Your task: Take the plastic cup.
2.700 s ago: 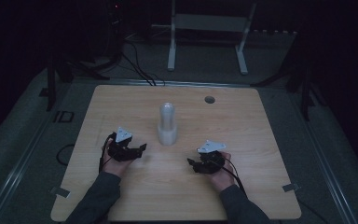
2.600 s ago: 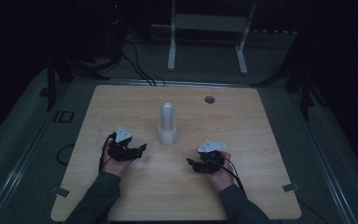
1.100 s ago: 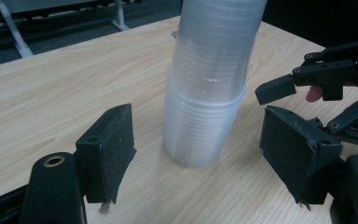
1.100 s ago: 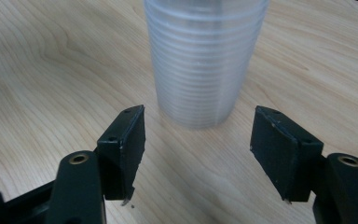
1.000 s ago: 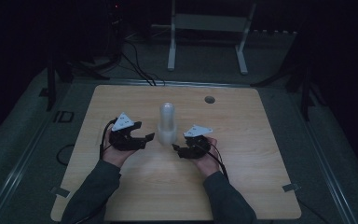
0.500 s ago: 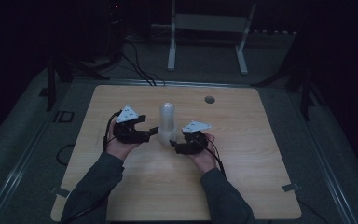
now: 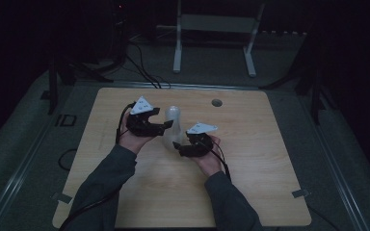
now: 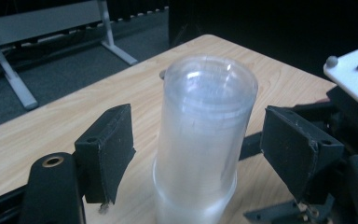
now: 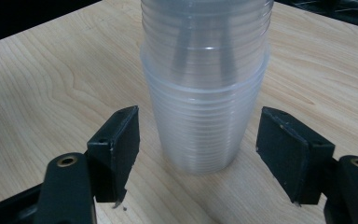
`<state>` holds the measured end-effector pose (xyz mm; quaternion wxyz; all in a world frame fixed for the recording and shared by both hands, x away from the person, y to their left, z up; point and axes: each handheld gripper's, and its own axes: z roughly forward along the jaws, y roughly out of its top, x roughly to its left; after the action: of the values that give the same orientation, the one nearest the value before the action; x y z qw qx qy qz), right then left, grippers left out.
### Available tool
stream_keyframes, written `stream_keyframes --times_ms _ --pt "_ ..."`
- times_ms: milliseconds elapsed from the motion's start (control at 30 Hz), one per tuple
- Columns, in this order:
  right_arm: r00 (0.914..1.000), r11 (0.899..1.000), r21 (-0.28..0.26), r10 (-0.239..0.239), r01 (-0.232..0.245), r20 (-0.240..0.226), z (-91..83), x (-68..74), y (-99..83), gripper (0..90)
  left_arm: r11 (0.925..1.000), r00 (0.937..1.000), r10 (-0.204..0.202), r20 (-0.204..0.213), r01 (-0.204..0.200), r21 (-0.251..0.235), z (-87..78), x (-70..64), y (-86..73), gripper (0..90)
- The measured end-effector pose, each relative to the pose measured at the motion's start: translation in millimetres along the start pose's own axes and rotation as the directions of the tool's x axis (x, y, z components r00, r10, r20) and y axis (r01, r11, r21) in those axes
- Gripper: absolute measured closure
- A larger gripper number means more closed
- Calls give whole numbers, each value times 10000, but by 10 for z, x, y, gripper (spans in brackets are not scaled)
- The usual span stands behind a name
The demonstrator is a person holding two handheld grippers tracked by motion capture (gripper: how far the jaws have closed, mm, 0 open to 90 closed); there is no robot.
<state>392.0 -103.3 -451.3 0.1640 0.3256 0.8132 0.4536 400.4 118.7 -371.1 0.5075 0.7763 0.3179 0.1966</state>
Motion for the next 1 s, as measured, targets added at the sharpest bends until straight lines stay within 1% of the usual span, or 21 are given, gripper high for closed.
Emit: stream_keyframes --times_ms 100,267,400,467,500,567,633,833,1000 --pt "10000 10000 -1 -10 10 9 0 -9 6 295 9999 9999 113 25 -113 56 52 -17 51 248" --pt "10000 10000 21 -18 18 44 7 -17 4 295 9996 9998 192 41 -193 183 141 -30 96 240" --pt "10000 10000 60 -41 41 72 19 -20 -1 295 9994 9997 229 40 -230 262 209 -36 98 239" --pt "9999 10000 71 -45 45 93 25 -21 -4 295 9992 9998 210 54 -212 354 238 -34 97 239" --pt "9999 10000 88 -33 32 97 26 -20 -5 295 9993 9998 174 73 -177 324 250 -34 97 239" --pt "9999 9999 83 -66 66 92 27 -18 -7 295 9989 9997 247 34 -248 402 267 -28 101 239" --pt "9999 9999 72 -108 107 93 28 -20 -7 295 9987 9997 238 36 -240 457 280 -21 99 239" --pt "9999 9999 -11 -140 140 101 37 -32 -4 295 9989 9998 178 20 -179 436 299 -7 90 248" --pt "9997 9997 -62 -220 221 137 55 -42 8 275 9994 9998 191 70 -193 275 278 -14 107 272"
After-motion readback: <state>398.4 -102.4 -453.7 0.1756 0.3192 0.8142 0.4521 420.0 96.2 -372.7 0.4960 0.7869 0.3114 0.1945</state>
